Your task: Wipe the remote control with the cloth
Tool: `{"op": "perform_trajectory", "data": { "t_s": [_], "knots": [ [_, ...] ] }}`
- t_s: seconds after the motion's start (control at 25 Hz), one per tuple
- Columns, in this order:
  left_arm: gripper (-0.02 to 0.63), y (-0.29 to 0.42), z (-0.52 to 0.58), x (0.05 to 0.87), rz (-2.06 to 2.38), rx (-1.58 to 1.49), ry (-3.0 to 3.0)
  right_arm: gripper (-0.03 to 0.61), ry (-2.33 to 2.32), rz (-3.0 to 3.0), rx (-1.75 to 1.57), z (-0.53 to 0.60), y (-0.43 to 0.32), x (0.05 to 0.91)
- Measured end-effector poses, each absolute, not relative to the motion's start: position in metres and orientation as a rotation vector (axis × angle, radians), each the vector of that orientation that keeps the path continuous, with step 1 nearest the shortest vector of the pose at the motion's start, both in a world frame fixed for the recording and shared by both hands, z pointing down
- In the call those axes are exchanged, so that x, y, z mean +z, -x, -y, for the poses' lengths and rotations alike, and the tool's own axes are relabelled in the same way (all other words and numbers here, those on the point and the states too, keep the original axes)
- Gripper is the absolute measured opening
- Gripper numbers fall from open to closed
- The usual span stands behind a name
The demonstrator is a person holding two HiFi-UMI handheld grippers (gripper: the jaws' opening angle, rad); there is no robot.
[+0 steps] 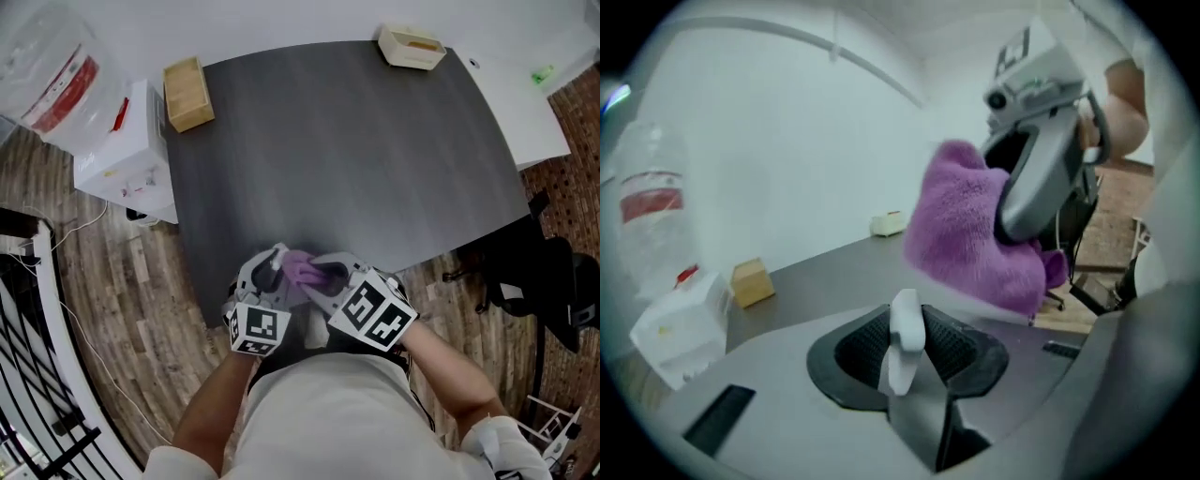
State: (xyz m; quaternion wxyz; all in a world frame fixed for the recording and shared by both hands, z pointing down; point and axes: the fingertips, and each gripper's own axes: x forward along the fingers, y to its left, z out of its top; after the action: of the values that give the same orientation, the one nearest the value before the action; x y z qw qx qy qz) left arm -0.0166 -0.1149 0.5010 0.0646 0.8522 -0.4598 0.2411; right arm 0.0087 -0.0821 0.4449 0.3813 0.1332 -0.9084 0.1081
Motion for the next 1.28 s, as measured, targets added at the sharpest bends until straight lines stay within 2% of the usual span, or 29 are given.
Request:
{"op": "perform_trajectory", "data": {
  "t_s": [0.12,0.24,0.4,0.64,0.96,1.04,1.08,1.16,1.28],
  "knots": [
    [0.103,0.064,0.095,0.512,1.448,0.649,-2.482,0.109,-0.428,2.258,0.356,0.094,-0.024,0.473],
    [0.101,0.094,0.069,0.549,1.392,0.826,-2.419,0.109,-0.418,2.149,0.357,0.089,-0.027,0.517],
    [0.101,0.118,0.044,0.597,1.300,1.011,-2.309,0.109,-0.327,2.089,0.258,0.083,0.006,0.556],
    [0.108,0.113,0.044,0.615,1.148,1.112,-2.258,0.109,-0.179,2.019,0.157,0.065,0.045,0.591],
    [0.202,0.087,0.064,0.612,0.932,1.335,-2.388,0.109,-0.126,1.999,0.103,0.062,0.056,0.595],
    [0.206,0.086,0.068,0.615,0.897,1.388,-2.369,0.109,-0.114,2.007,0.114,0.060,0.058,0.595],
    [0.206,0.087,0.072,0.615,0.908,1.403,-2.351,0.109,-0.109,2.013,0.130,0.059,0.057,0.595],
    [0.109,0.093,0.077,0.614,0.964,1.388,-2.328,0.109,-0.105,2.038,0.185,0.057,0.052,0.591],
    [0.107,0.093,0.075,0.597,1.031,1.177,-2.385,0.109,-0.178,2.095,0.296,0.066,0.024,0.570]
  ]
}}
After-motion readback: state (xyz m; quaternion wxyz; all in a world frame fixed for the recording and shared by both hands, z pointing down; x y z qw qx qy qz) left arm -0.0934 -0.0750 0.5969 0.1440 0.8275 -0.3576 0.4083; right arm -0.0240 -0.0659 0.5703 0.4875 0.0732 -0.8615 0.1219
